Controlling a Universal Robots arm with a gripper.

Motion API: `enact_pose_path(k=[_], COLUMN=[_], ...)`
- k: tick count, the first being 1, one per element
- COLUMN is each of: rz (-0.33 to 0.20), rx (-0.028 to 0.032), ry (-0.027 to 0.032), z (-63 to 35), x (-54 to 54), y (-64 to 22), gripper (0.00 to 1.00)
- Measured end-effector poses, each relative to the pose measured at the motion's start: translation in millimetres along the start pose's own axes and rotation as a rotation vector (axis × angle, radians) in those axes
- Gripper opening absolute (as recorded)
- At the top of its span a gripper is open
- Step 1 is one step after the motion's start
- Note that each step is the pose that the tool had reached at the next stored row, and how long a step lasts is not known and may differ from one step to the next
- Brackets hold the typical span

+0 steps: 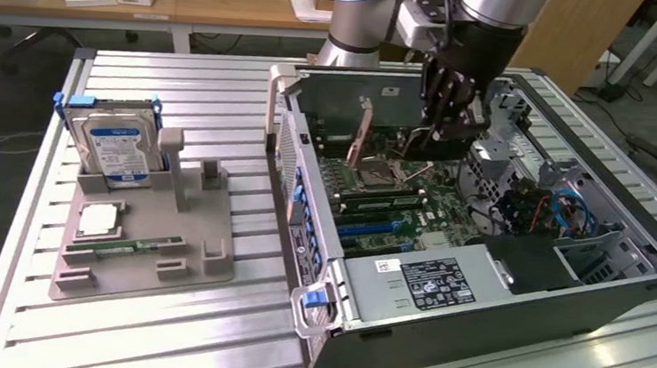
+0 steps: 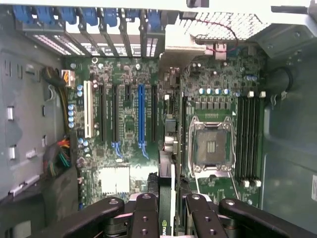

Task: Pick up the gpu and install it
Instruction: 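Insert the gpu into the slot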

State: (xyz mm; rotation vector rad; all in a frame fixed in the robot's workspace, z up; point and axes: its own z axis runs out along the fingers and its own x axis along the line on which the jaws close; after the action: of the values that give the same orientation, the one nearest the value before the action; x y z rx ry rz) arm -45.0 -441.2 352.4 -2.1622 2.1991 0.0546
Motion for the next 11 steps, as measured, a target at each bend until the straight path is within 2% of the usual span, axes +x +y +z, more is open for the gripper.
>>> enact_pose_path(k=[6, 11], rz=[0.0, -0.001], rx=[-0.0001, 0.0], ry=[-0.0001, -0.0001], z=[0.7, 5.3], x=[10.8, 11.8], y=[2.2, 4.9], gripper=[0.26, 0.26])
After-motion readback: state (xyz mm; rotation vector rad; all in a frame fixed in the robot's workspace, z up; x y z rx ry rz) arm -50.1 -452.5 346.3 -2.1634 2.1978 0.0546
